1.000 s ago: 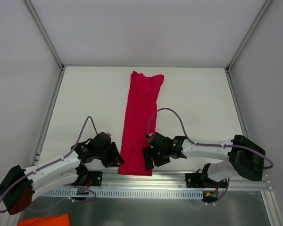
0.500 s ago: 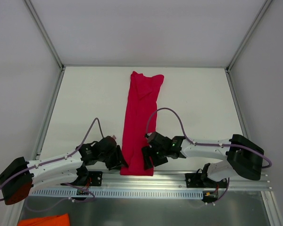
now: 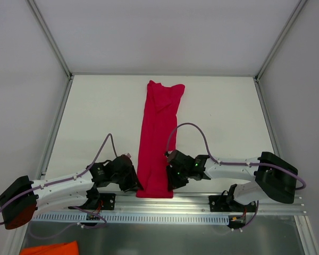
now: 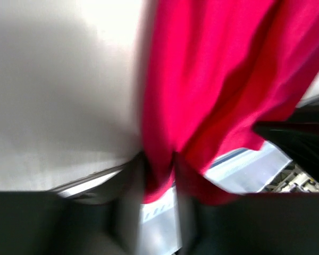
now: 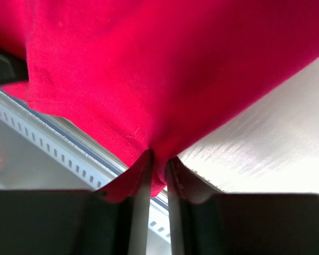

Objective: Fold and stack the t-shirts
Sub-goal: Grab the bottom of the folded rectangular tshirt with both arms

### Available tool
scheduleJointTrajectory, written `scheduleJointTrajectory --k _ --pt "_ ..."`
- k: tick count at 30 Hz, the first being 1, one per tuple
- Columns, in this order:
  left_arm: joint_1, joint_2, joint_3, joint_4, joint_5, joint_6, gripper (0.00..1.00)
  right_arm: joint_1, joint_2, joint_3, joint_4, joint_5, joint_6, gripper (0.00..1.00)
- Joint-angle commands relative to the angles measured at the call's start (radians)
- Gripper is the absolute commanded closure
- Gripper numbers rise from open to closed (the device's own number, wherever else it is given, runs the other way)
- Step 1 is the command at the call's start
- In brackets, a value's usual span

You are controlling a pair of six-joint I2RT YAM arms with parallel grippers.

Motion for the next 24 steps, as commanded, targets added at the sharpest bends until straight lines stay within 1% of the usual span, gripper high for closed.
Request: scheduleJointTrajectory --k 1,2,9,11,13,14,18,24 --pt "-0.014 0.0 -0.011 -0.088 -0.035 0.0 0.79 0.005 -0.04 0.005 -0.008 0.027 0.006 0.84" --pt "-0.014 -0.003 -0.005 -0.097 -0.047 -0.003 1.0 0.005 -0.043 0.007 -0.017 0.029 0.004 0.87" --pt "-0.016 0.012 0.025 -0.105 -0.054 0.004 1.0 0.003 -0.043 0.03 -0.054 0.041 -0.022 0.91" --pt "-0.016 0.016 0.028 -0.102 -0.055 0.007 1.0 0.003 -0.043 0.035 -0.057 0.041 -0.026 0.96" --pt "-0.016 0.013 0.034 -0.105 -0.06 0.013 1.0 0.003 -0.043 0.035 -0.059 0.039 -0.028 0.97" --pt "-0.016 0.013 0.043 -0.104 -0.061 0.016 1.0 0.003 -0.043 0.036 -0.062 0.039 -0.03 0.99" --pt "-0.016 0.034 0.098 -0.117 -0.075 0.053 1.0 -0.001 -0.053 0.047 -0.094 0.058 -0.046 0.99" --pt "-0.016 0.082 0.193 -0.134 -0.09 0.098 1.0 -0.056 -0.122 0.1 -0.196 0.078 -0.102 0.99"
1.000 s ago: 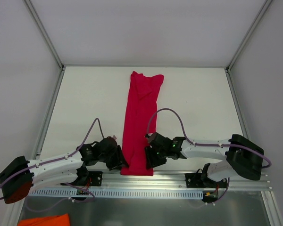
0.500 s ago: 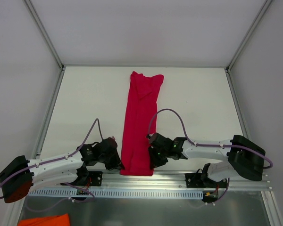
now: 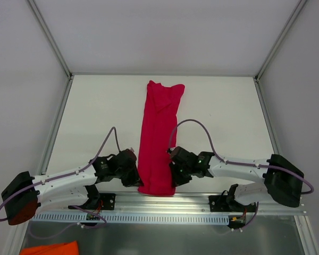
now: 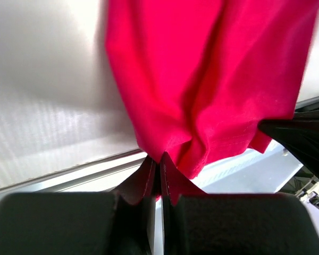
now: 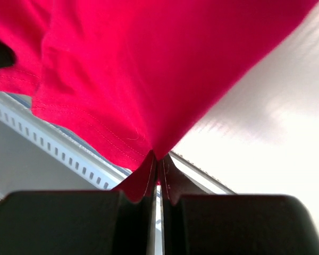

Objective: Fold and stack the t-shirts
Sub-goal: Grab the bottom of the folded rectangular tshirt with both arms

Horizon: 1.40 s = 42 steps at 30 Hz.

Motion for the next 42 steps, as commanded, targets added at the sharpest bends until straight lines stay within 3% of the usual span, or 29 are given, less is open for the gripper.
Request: scheduleJointTrajectory --k 1,16,30,42 --pt "-0.008 0.016 0.067 -0.026 -0.045 0.048 1.0 -0.04 -0.084 0.075 -0.113 0.044 -0.055 0.99" --pt "-0.005 0.087 0.273 -0.149 -0.184 0.135 1.0 -0.257 -0.213 0.202 -0.329 0.001 -0.219 0.99" --pt "0.013 0.125 0.36 -0.158 -0.225 0.167 1.0 -0.281 -0.213 0.229 -0.341 -0.028 -0.265 0.99" --pt "0.077 0.233 0.413 -0.102 -0.202 0.224 1.0 -0.33 -0.098 0.325 -0.335 -0.043 -0.342 0.99"
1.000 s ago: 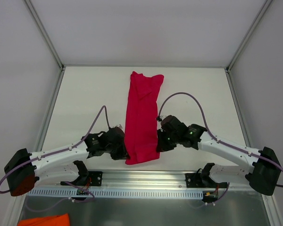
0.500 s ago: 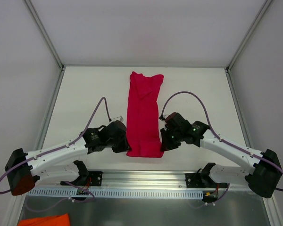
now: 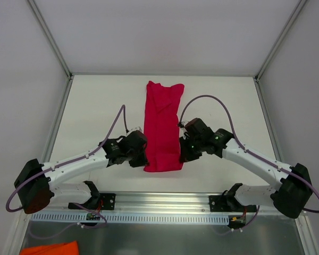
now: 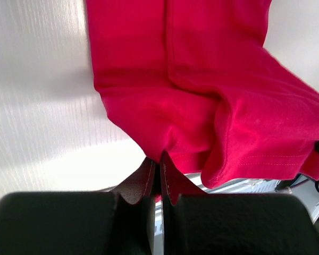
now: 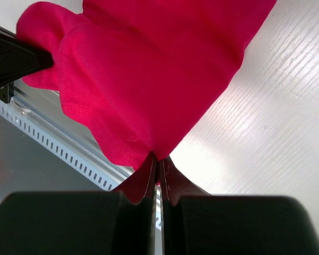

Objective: Fold and stack the t-shirts
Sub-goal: Grab the bottom of the folded rectangular tshirt with both arms

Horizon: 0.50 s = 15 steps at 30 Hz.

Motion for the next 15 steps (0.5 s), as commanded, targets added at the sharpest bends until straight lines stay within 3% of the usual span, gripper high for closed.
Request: scheduleJointTrajectory --k 1,15 --pt "0.03 0.018 0.056 0.021 -0.016 0.044 1.0 -0.019 0.031 0.057 -0.015 -0.012 -0.046 0.99" --pt "0.179 0.102 0.177 0.023 0.021 0.184 1.0 -0.077 0.168 0.138 0.017 -0.012 -0.133 0.99"
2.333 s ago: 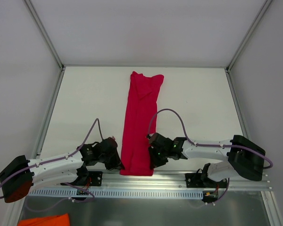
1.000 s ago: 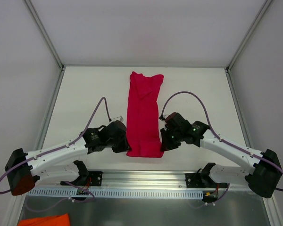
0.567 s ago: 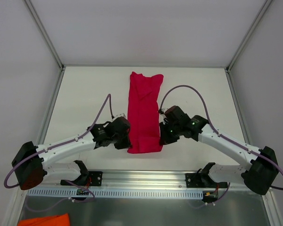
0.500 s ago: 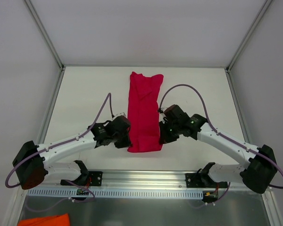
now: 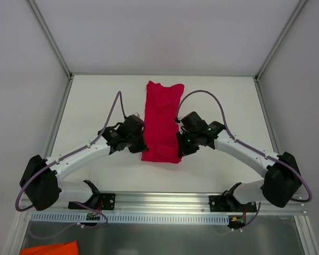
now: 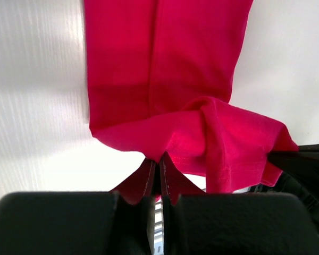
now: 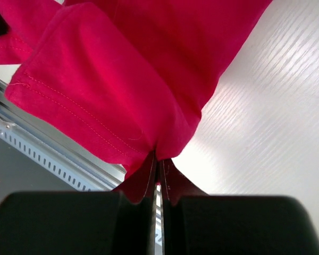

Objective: Fold and stack the t-shirts
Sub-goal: Grab the bottom of the folded rectangular tshirt with both arms

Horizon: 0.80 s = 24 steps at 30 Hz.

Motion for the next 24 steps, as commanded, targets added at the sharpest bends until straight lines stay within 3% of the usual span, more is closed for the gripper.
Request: scheduleJointTrajectory --k 1,13,24 --pt "0.027 0.024 0.049 0.005 0.002 0.066 1.0 -0.029 0.042 0.078 0.004 -0.002 -0.07 0.99" --pt "0.056 0.09 0.127 0.013 0.005 0.101 1.0 -0.13 0.177 0.265 -0.018 -0.004 -0.162 0.99" --pt "0.102 0.221 0.259 0.004 0.013 0.163 1.0 -0.178 0.238 0.328 -0.024 -0.027 -0.196 0.99"
